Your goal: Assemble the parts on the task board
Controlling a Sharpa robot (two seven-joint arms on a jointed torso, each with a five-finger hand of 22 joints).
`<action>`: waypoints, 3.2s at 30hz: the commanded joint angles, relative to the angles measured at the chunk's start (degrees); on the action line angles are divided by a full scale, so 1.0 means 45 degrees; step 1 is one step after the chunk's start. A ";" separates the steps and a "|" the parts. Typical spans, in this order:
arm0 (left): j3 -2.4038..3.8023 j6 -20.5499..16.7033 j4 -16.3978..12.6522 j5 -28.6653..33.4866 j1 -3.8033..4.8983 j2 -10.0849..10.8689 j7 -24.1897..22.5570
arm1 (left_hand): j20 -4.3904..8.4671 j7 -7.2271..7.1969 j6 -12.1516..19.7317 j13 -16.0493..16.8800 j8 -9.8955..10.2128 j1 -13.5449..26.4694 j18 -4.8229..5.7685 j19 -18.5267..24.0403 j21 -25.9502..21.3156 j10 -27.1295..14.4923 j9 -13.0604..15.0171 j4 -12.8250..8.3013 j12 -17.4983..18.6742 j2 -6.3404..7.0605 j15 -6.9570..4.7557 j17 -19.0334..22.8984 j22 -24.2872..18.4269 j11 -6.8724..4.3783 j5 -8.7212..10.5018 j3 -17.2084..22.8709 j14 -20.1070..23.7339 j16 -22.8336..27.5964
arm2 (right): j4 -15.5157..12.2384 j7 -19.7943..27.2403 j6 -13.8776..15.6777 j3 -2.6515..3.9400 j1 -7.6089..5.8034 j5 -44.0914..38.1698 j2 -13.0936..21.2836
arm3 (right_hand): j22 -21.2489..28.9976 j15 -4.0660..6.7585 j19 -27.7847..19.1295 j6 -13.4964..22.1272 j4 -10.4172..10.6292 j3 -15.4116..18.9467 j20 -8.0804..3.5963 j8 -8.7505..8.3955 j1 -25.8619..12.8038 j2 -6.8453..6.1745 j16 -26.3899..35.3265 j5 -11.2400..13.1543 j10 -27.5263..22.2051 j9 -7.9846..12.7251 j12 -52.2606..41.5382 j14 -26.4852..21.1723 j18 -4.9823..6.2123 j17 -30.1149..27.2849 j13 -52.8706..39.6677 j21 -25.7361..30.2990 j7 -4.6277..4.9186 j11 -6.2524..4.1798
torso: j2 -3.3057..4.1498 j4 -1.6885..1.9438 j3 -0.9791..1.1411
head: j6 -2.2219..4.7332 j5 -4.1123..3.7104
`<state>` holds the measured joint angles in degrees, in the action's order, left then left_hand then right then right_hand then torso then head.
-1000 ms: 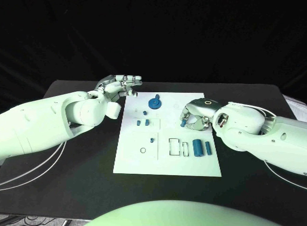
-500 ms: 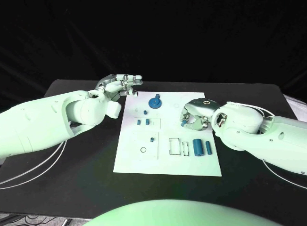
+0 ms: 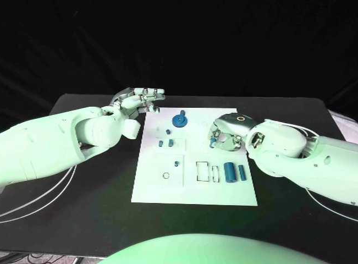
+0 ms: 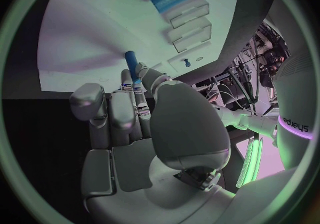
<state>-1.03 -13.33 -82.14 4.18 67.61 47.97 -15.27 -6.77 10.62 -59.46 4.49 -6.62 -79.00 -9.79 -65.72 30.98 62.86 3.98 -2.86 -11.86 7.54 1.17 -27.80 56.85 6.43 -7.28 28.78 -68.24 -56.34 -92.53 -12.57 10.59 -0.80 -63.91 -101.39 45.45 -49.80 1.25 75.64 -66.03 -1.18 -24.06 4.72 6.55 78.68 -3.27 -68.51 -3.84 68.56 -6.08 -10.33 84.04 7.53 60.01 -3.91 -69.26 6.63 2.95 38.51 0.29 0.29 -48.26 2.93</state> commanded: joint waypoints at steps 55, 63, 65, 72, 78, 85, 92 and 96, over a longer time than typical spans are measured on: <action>0.0005 0.0408 0.0003 -0.0131 -0.0033 -0.0151 0.0013 | -0.0016 0.0019 -0.0007 0.0001 -0.0052 -0.0024 -0.0146 0.0115 -0.0081 -0.0055 -0.0007 -0.0011 -0.0061 -0.0112 0.0024 0.0019 -0.0018 0.0009 0.0009 -0.0088 0.0068 0.0043 | -0.0719 0.0490 -0.0278 -0.0234 0.1232 0.0907 -0.2578 | 0.0090 0.0069 0.0071 -0.0038 -0.0028 -0.0145 -0.0042 -0.0013 0.0027 0.0118 -0.0044 0.0022 0.0060 -0.0084 0.0174 0.0381 -0.0075 -0.0060 0.0008 -0.0007 0.0061 0.0063 | 0.0006 0.0003 -0.0004 | -0.0385 0.0648; 0.0005 0.0439 0.0006 -0.0133 -0.0034 -0.0150 0.0035 | -0.0016 0.0019 -0.0007 0.0001 -0.0052 -0.0024 -0.0146 0.0115 -0.0081 -0.0055 -0.0007 -0.0011 -0.0061 -0.0112 0.0024 0.0019 -0.0018 0.0009 0.0009 -0.0088 0.0068 0.0043 | -0.0581 0.0198 -0.0425 -0.0245 0.1283 0.0333 -0.2724 | 0.0094 0.0066 0.0068 -0.0029 -0.0031 -0.0158 -0.0041 -0.0020 0.0021 0.0123 -0.0052 0.0017 0.0060 -0.0086 0.0192 0.0381 -0.0076 -0.0053 0.0009 -0.0007 0.0065 0.0067 | 0.0006 0.0005 -0.0007 | -0.0386 0.0635; 0.0005 0.0442 0.0008 -0.0134 -0.0034 -0.0148 0.0041 | -0.0016 0.0019 -0.0007 0.0001 -0.0052 -0.0024 -0.0146 0.0115 -0.0081 -0.0055 -0.0007 -0.0011 -0.0061 -0.0112 0.0024 0.0019 -0.0018 0.0009 0.0009 -0.0088 0.0068 0.0043 | -0.0550 0.0150 -0.0474 -0.0251 0.1305 0.0205 -0.2786 | 0.0094 0.0066 0.0068 -0.0029 -0.0031 -0.0158 -0.0041 -0.0020 0.0021 0.0123 -0.0052 0.0017 0.0060 -0.0086 0.0192 0.0381 -0.0076 -0.0053 0.0009 -0.0007 0.0065 0.0067 | 0.0007 0.0008 -0.0010 | -0.0386 0.0638; 0.0005 0.0462 0.0009 -0.0134 -0.0034 -0.0154 0.0056 | -0.0016 0.0019 -0.0007 0.0001 -0.0052 -0.0024 -0.0146 0.0115 -0.0081 -0.0055 -0.0007 -0.0011 -0.0061 -0.0112 0.0024 0.0019 -0.0018 0.0009 0.0009 -0.0088 0.0068 0.0043 | -0.0470 0.0058 -0.0807 -0.0294 0.1396 -0.0001 -0.3032 | 0.0094 0.0066 0.0068 -0.0029 -0.0031 -0.0158 -0.0041 -0.0020 0.0021 0.0123 -0.0052 0.0017 0.0060 -0.0086 0.0192 0.0381 -0.0076 -0.0053 0.0009 -0.0007 0.0065 0.0067 | 0.0006 0.0010 -0.0011 | -0.0386 0.0642; 0.0005 0.0467 0.0010 -0.0134 -0.0034 -0.0160 0.0066 | -0.0015 0.0022 0.0002 -0.0002 -0.0066 -0.0034 -0.0146 0.0122 -0.0099 -0.0083 -0.0008 -0.0037 -0.0109 -0.0126 0.0024 0.0053 -0.0030 0.0011 0.0009 -0.0114 0.0079 0.0049 | -0.0467 -0.0143 -0.1155 -0.0328 0.1426 -0.0281 -0.3163 | 0.0142 0.0021 0.0030 0.0101 -0.0023 -0.0153 -0.0015 -0.0115 -0.0134 0.0001 -0.0030 0.0034 -0.0036 -0.0080 0.0367 0.0354 -0.0074 -0.0112 0.0028 0.0016 0.0114 0.0123 | -0.0002 0.0005 -0.0016 | -0.0386 0.0620; 0.0005 0.0472 0.0016 -0.0135 -0.0033 -0.0162 0.0094 | -0.0015 0.0022 0.0002 -0.0002 -0.0066 -0.0034 -0.0146 0.0122 -0.0099 -0.0083 -0.0008 -0.0037 -0.0109 -0.0126 0.0024 0.0053 -0.0030 0.0011 0.0009 -0.0114 0.0079 0.0049 | -0.0548 -0.0357 -0.0211 -0.0354 0.1432 -0.0427 -0.3086 | 0.1937 -0.0442 -0.0810 0.3068 0.0138 0.0706 0.0370 -0.0660 -0.0881 -0.1074 0.0432 -0.0135 -0.2449 0.0541 0.1426 0.0072 0.0205 -0.0768 0.0072 0.1089 0.0621 0.0704 | -0.0004 -0.0006 -0.0002 | -0.0386 0.0616; 0.0005 0.0511 0.0043 -0.0135 -0.0034 -0.0174 0.0121 | -0.0015 0.0022 0.0002 -0.0002 -0.0066 -0.0034 -0.0146 0.0122 -0.0099 -0.0083 -0.0008 -0.0037 -0.0109 -0.0126 0.0024 0.0053 -0.0030 0.0011 0.0009 -0.0114 0.0079 0.0049 | -0.1200 -0.0266 0.1759 -0.0320 0.1446 -0.0380 -0.2346 | 0.2352 -0.0518 -0.0906 0.3515 0.0090 0.1673 0.0485 -0.0565 -0.0535 -0.0997 0.0498 -0.0641 -0.3195 0.0427 0.0862 -0.0041 0.0280 -0.0963 -0.0039 0.1405 0.0659 0.0777 | -0.0007 -0.0013 0.0020 | -0.0386 0.0561; 0.0004 0.0524 0.0057 -0.0135 -0.0036 -0.0157 0.0132 | -0.0017 0.0024 0.0008 -0.0004 -0.0069 -0.0026 -0.0145 0.0124 -0.0106 -0.0097 -0.0010 -0.0039 -0.0122 -0.0126 0.0026 0.0064 -0.0034 0.0015 0.0010 -0.0128 0.0084 0.0051 | -0.1992 -0.0097 0.2555 -0.0129 0.1408 0.0033 -0.1386 | 0.2154 -0.0481 -0.0730 0.3036 0.0090 0.1958 0.0469 -0.0411 -0.0375 -0.0859 0.0443 -0.0807 -0.2883 0.0340 0.0323 0.0039 0.0240 -0.0954 -0.0087 0.1292 0.0670 0.0714 | -0.0028 -0.0053 0.0011 | -0.0349 0.0488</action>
<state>-1.04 -12.17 -81.87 3.81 67.44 47.32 -14.56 -6.98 10.62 -59.46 4.49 -6.62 -79.00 -9.78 -65.51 30.74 62.86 3.98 -3.10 -12.22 7.54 1.26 -27.56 56.77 6.43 -7.28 28.54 -68.33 -56.34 -100.51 -13.42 16.05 -1.51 -57.46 -102.09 38.41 -39.89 -0.83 71.81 -52.03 -0.70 -15.49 6.74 4.58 76.65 -7.10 -66.29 -7.21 55.15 -4.50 -8.51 83.82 8.42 55.72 -4.27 -63.16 9.63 6.25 38.44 0.16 0.36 -49.95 5.33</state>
